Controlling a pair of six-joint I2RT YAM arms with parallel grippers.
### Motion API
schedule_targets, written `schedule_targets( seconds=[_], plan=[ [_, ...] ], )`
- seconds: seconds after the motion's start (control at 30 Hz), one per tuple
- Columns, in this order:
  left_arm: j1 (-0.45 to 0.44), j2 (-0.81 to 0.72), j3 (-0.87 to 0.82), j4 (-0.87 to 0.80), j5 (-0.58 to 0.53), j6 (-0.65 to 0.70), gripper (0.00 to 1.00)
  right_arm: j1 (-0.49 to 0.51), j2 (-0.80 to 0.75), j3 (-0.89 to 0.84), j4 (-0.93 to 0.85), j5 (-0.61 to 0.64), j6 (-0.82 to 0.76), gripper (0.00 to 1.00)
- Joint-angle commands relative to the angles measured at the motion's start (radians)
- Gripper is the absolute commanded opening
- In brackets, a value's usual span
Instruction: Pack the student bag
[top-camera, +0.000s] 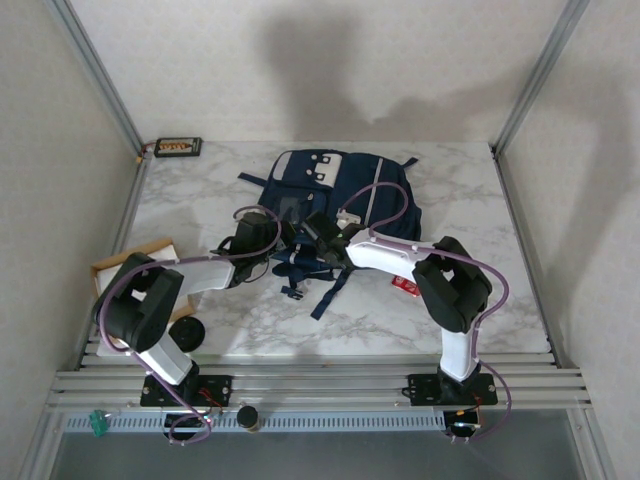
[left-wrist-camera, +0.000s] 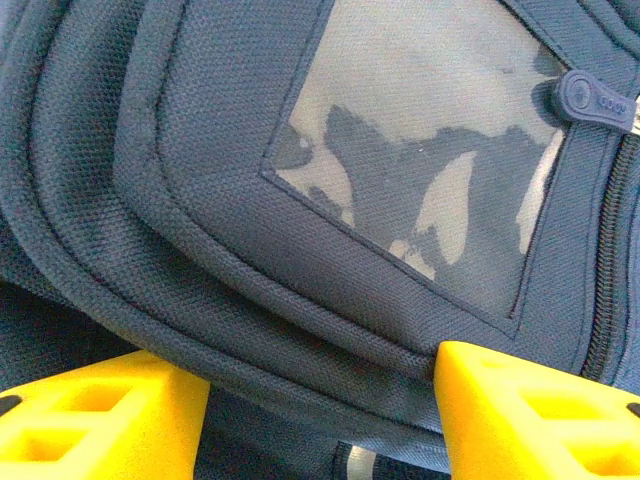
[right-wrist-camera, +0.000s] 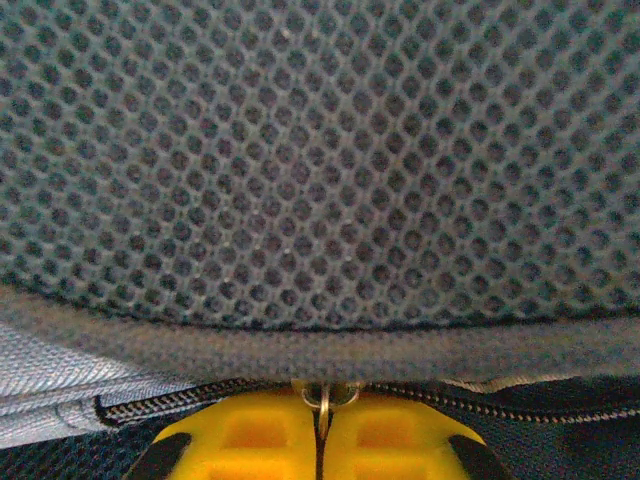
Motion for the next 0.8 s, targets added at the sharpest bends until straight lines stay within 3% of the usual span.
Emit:
schedule_targets(
  seconds=[0.0,0.2,0.3,0.47,0.6,0.77],
  plan=[
    [0.037,0.043,0.033,0.014,-0.049,-0.004,0.61,-0.016,-0.094,-0.028,-0.033,0.029,-0.047,0.02],
    [0.149,0.081,0.083,-0.011,-0.06,0.052,0.6,-0.049,-0.211,-0.114,-0.066,-0.019,-0.161,0.0],
    [0.172,0.098,0.161,-0.107,-0.123,0.127,0.6,-0.061,-0.259,-0.142,-0.103,-0.004,-0.204,0.0],
    [0.213,0.085,0.197,-0.088,0.057,0.124,0.6,-0.065,-0.308,-0.168,-0.037,-0.099,-0.28,0.0],
    [0.169,-0.011,0.144,-0.098,0.173,0.023,0.6,-0.039,-0.302,-0.151,0.001,-0.164,-0.297,0.0],
    [-0.015,-0.172,0.015,-0.028,0.128,-0.19,0.58,-0.039,-0.299,-0.156,0.017,-0.198,-0.295,0.0]
  ],
)
